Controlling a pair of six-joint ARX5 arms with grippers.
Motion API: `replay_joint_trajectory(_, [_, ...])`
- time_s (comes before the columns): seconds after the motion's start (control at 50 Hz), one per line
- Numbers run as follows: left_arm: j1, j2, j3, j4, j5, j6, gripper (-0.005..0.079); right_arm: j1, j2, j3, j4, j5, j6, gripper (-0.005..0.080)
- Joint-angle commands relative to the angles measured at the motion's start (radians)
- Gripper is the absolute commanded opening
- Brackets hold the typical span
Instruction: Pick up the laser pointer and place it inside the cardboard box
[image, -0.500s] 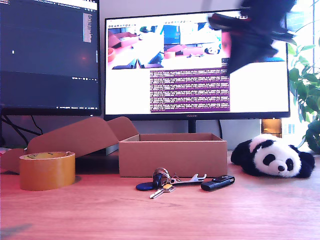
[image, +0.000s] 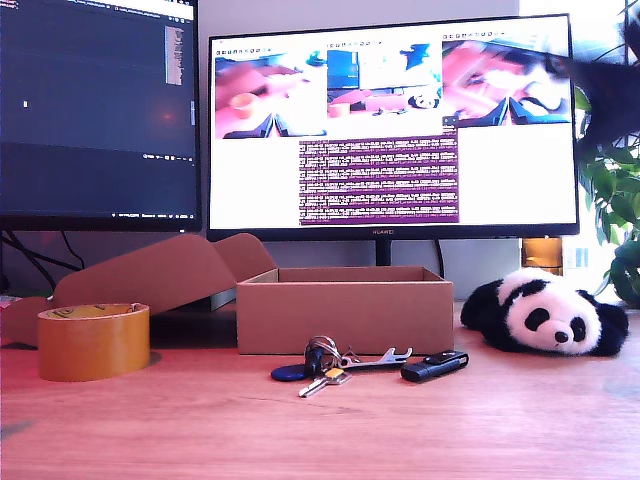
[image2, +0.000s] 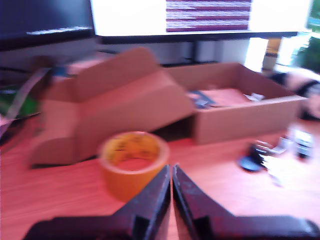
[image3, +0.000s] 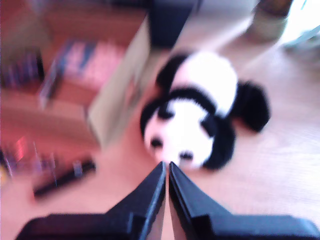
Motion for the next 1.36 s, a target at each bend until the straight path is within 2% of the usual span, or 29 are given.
replay_joint_trajectory(0.0, [0.031, 0.004, -0.039, 0.008, 0.008, 0.002, -0.0019, -0.015, -0.035, -0.045, 0.041, 0.019, 0.024, -0.0010])
replay_joint_trajectory(0.24, [0.161, 0.004, -0.043, 0.006, 0.059, -0.012, -0.0019, -0.066, -0.189, -0.204, 0.116, 0.071, 0.040, -0.0010])
replay_joint_trajectory(0.36, [0.194, 0.004, -0.043, 0.002, 0.053, -0.013, -0.0019, -0.100, -0.274, -0.277, 0.126, 0.067, 0.014, -0.0010])
replay_joint_trajectory(0.46, [0.197, 0.004, -0.043, -0.001, 0.051, -0.016, -0.0018, -0.134, -0.341, -0.313, 0.126, 0.043, 0.001, -0.0010])
replay_joint_trajectory(0.68, [0.197, 0.004, -0.043, -0.041, 0.054, -0.023, -0.0018, -0.194, -0.453, -0.328, 0.059, -0.169, -0.012, -0.0010])
replay_joint_trajectory(0.78, [0.197, 0.004, -0.043, -0.072, 0.054, -0.023, -0.0018, -0.194, -0.489, -0.328, 0.037, -0.203, -0.014, -0.0010])
replay_joint_trajectory(0.96, [0.197, 0.004, -0.043, -0.083, 0.054, -0.023, -0.0018, -0.192, -0.527, -0.328, 0.004, -0.203, -0.066, -0.0010])
replay_joint_trajectory(1.34, [0.197, 0.004, -0.043, -0.083, 0.054, -0.023, -0.0018, -0.192, -0.527, -0.326, -0.084, -0.202, -0.066, -0.0010])
